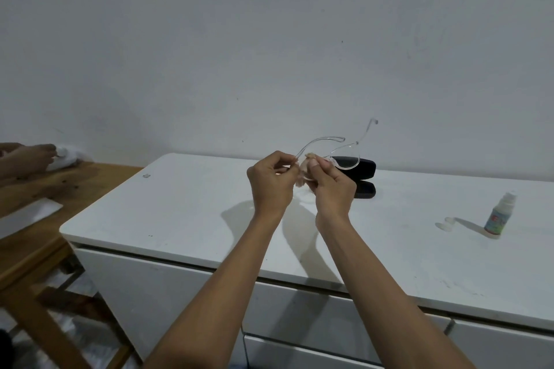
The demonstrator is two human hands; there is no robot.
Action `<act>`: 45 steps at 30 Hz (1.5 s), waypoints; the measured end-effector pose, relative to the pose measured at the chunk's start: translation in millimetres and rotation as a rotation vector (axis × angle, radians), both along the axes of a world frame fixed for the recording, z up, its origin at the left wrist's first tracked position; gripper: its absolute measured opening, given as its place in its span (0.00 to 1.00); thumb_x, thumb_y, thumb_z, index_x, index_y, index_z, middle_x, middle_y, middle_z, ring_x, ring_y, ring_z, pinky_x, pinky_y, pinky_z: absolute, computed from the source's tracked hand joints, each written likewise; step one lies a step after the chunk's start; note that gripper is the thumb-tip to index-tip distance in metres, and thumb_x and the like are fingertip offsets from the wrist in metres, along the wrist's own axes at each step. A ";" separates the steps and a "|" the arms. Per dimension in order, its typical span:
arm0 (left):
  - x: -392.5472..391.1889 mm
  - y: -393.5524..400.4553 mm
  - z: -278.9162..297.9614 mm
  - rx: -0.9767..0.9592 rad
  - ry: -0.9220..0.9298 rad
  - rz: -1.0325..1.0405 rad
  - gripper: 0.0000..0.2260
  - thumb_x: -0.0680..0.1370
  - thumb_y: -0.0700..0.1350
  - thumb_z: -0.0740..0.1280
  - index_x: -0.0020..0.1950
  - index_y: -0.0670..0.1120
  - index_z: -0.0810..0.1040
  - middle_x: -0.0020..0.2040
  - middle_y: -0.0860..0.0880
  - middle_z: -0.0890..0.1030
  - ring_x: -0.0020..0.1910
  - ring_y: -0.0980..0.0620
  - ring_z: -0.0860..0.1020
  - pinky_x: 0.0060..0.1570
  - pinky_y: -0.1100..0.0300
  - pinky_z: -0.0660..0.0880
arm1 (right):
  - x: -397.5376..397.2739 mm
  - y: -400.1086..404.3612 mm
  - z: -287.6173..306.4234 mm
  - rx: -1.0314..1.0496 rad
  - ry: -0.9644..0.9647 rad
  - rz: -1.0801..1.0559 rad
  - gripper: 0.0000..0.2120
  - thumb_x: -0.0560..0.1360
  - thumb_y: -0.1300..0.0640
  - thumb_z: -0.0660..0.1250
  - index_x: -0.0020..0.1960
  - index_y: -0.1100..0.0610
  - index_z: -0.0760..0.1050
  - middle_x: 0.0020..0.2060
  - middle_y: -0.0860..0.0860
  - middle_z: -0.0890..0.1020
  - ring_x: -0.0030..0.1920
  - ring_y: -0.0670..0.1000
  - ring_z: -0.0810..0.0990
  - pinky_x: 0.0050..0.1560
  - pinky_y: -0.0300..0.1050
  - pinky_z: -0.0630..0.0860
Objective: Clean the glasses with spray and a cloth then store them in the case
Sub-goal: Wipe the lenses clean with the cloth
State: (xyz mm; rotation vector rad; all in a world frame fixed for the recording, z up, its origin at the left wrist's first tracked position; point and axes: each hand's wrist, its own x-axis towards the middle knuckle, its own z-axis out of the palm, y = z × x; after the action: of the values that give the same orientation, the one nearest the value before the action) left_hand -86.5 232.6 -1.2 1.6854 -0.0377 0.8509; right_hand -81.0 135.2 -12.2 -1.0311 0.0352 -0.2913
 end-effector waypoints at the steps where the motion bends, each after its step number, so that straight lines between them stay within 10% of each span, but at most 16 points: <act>1: -0.2 0.9 0.1 -0.002 -0.002 -0.010 0.03 0.72 0.35 0.75 0.42 0.42 0.85 0.37 0.50 0.86 0.35 0.51 0.85 0.41 0.53 0.84 | 1.3 1.8 1.1 -0.032 -0.003 -0.043 0.07 0.78 0.64 0.74 0.55 0.60 0.87 0.43 0.52 0.88 0.42 0.49 0.86 0.45 0.39 0.81; 10: -4.9 14.1 14.0 -0.038 -0.080 -0.040 0.06 0.75 0.30 0.73 0.44 0.40 0.86 0.35 0.49 0.84 0.31 0.54 0.82 0.33 0.66 0.78 | -1.0 9.2 14.7 -0.311 -0.123 0.032 0.06 0.76 0.65 0.74 0.48 0.57 0.88 0.34 0.55 0.88 0.37 0.58 0.88 0.55 0.58 0.85; 14: -0.9 27.0 10.2 -0.016 -0.057 -0.028 0.05 0.74 0.32 0.74 0.46 0.40 0.87 0.38 0.52 0.86 0.37 0.57 0.85 0.44 0.58 0.83 | -5.1 3.2 18.5 -0.396 -0.154 0.165 0.05 0.75 0.66 0.73 0.47 0.63 0.88 0.34 0.67 0.85 0.32 0.68 0.84 0.53 0.67 0.83; 32: -10.2 13.2 13.1 0.022 -0.155 -0.057 0.02 0.73 0.34 0.76 0.44 0.39 0.85 0.38 0.47 0.86 0.37 0.51 0.86 0.44 0.59 0.83 | -3.2 18.3 26.0 -0.190 -0.069 -0.253 0.06 0.74 0.67 0.74 0.47 0.59 0.88 0.43 0.52 0.89 0.46 0.52 0.89 0.44 0.34 0.80; 37: -10.5 13.5 15.3 -0.016 -0.143 -0.072 0.04 0.74 0.32 0.74 0.43 0.41 0.84 0.37 0.49 0.85 0.37 0.55 0.85 0.41 0.64 0.81 | -5.8 8.9 28.9 -0.313 -0.118 -0.056 0.04 0.74 0.66 0.74 0.41 0.62 0.87 0.33 0.51 0.86 0.32 0.54 0.85 0.46 0.55 0.84; 45: -3.6 24.4 11.2 -0.056 -0.059 -0.024 0.07 0.73 0.32 0.74 0.41 0.43 0.85 0.37 0.45 0.86 0.37 0.46 0.86 0.47 0.46 0.84 | -13.1 -2.1 24.6 -0.506 -0.167 0.072 0.10 0.72 0.64 0.72 0.33 0.65 0.82 0.26 0.64 0.82 0.28 0.67 0.83 0.43 0.67 0.83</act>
State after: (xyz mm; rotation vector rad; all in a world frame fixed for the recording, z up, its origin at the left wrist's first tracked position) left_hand -90.1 256.9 10.0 1.6046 -0.0736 0.8761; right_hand -94.1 133.1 12.5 -1.5021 -0.2369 -0.3280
